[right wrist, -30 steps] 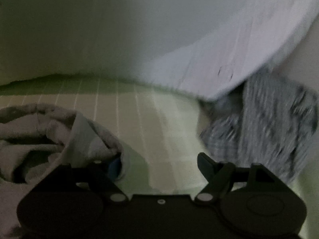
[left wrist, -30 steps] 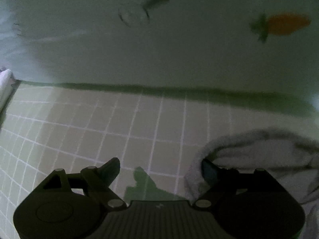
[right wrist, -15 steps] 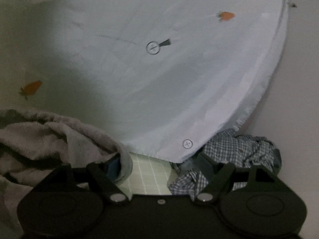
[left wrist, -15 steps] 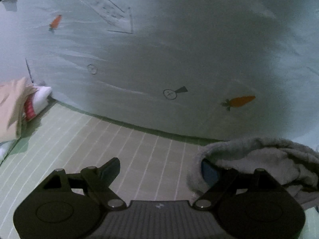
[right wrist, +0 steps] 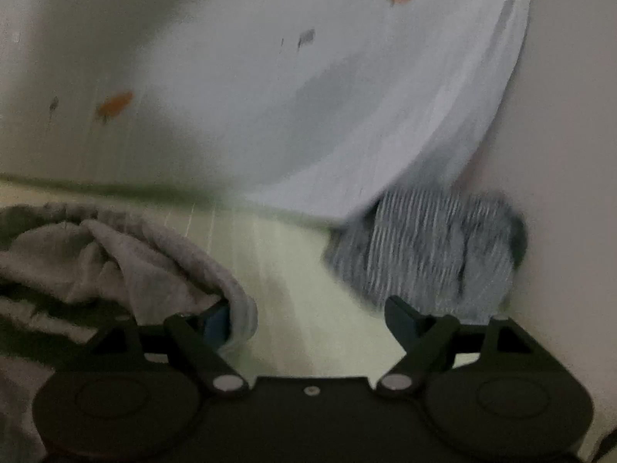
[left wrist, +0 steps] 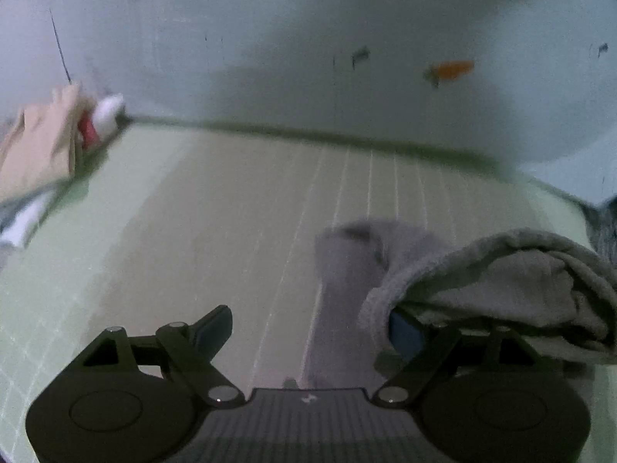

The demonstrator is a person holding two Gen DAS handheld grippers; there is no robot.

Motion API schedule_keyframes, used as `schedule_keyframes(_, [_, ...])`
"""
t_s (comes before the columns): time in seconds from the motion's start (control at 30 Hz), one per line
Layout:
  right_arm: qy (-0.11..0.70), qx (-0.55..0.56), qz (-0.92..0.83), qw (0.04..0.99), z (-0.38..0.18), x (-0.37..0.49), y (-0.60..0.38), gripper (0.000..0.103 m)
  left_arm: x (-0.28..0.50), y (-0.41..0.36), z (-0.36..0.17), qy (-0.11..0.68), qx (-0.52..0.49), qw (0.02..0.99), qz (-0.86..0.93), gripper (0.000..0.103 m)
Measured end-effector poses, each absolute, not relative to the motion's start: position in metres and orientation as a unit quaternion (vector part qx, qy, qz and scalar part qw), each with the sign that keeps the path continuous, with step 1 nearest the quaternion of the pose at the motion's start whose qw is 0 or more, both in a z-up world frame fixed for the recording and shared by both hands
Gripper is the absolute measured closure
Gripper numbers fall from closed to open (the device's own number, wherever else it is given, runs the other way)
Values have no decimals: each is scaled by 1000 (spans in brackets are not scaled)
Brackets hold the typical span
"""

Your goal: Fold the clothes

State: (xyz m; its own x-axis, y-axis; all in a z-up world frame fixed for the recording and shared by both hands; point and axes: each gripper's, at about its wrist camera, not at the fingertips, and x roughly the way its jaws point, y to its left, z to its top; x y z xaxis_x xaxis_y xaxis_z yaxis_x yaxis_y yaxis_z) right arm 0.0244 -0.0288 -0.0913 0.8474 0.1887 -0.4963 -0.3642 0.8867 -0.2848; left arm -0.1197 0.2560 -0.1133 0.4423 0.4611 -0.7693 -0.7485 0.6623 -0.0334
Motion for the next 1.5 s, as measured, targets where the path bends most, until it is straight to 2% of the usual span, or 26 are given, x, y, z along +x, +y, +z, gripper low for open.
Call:
schedule_keyframes(0.13, [303,-157,167,925,-109,20,-40,22,-131,252,-110,382,-214,829,348,16])
schedule_keyframes(0.27, [281,-101,181,937,-91,12,-47,21,-132,251,-88,345,-219,849,334,11])
schedule_keyframes(0.43, [273,-40,178,945,-74,35,-42,20,-106,270,-90,350,-219,840,353,11])
schedule_keyframes(0.6, [279,-26,188,941,-73,59,-25,19,-81,283,-111,388,-218,820,359,11])
schedule_keyframes(0.67, [305,-40,207,929,-85,69,-16,18,-76,287,-129,414,-222,810,350,11])
schedule_keyframes(0.83, [390,-60,232,889,-129,66,-6,18,-93,286,-141,434,-247,798,337,11])
schedule_keyframes(1.0, [387,-19,232,892,-124,54,-34,16,-111,284,-153,454,-273,784,323,9])
schedule_keyframes(1.17, [431,7,232,872,-139,48,-51,15,-128,275,-170,478,-299,764,314,9])
schedule_keyframes(1.33, [464,1,232,855,-155,35,-54,15,-136,264,-182,501,-280,755,318,10])
schedule_keyframes(1.43, [469,2,236,851,-157,31,-54,19,-138,259,-181,498,-268,763,314,18])
schedule_keyframes(1.5, [467,7,245,849,-157,28,-54,36,-138,257,-179,493,-255,768,318,27])
